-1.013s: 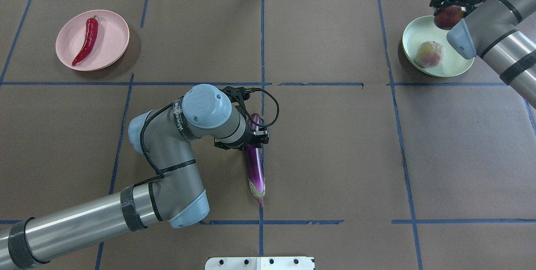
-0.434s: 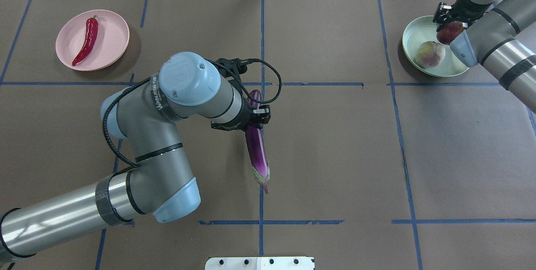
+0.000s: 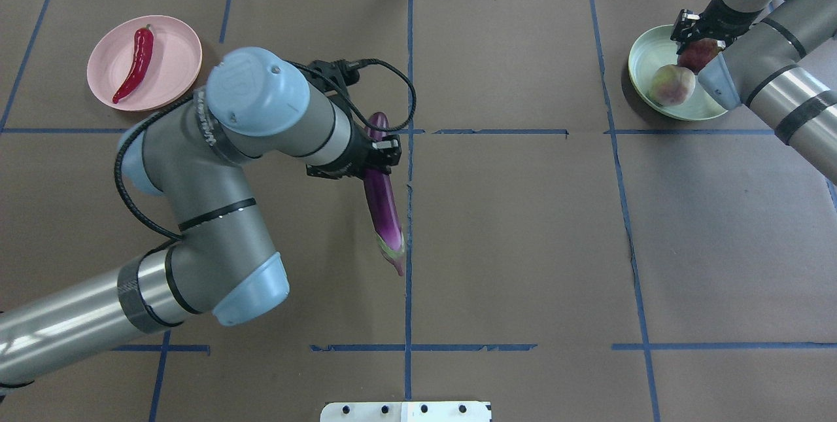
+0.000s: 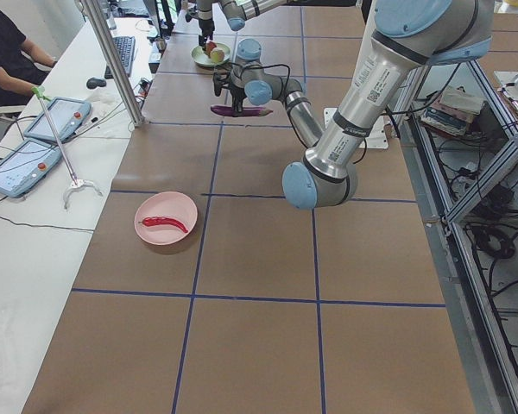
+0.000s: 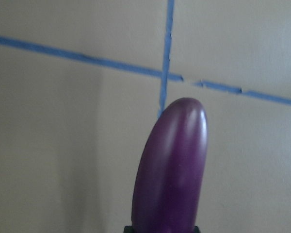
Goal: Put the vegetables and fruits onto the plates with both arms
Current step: 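Lay eggplant on pink plate with left while right releases pomegranate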
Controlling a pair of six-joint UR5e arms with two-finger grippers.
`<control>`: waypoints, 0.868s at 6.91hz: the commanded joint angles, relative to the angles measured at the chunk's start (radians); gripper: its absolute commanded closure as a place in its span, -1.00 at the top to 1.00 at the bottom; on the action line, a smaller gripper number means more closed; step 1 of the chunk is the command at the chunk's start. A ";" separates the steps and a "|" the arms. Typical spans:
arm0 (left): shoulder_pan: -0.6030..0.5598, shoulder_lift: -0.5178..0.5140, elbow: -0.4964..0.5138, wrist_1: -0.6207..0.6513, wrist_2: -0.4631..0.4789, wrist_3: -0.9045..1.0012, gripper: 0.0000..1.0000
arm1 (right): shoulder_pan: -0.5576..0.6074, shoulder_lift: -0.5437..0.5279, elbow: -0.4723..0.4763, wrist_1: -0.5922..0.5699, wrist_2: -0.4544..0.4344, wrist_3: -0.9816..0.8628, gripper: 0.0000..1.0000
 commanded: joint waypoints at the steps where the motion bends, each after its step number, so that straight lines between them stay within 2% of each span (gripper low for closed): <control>1: -0.183 0.070 0.071 0.008 -0.046 0.242 -1.00 | 0.007 -0.096 0.258 -0.033 0.062 -0.011 1.00; 2: -0.244 0.068 0.166 0.008 -0.059 0.299 -1.00 | -0.011 -0.150 0.451 -0.101 0.109 -0.011 1.00; 3: -0.269 0.052 0.281 0.004 -0.057 0.300 -1.00 | -0.069 -0.196 0.686 -0.280 0.141 -0.002 1.00; 4: -0.303 0.000 0.423 -0.022 -0.057 0.315 -1.00 | -0.154 -0.210 0.878 -0.458 0.133 0.044 1.00; 5: -0.337 -0.025 0.583 -0.168 -0.059 0.384 -1.00 | -0.230 -0.212 0.951 -0.494 0.120 0.169 1.00; 6: -0.340 -0.056 0.704 -0.250 -0.059 0.438 -1.00 | -0.284 -0.209 0.964 -0.495 0.099 0.227 1.00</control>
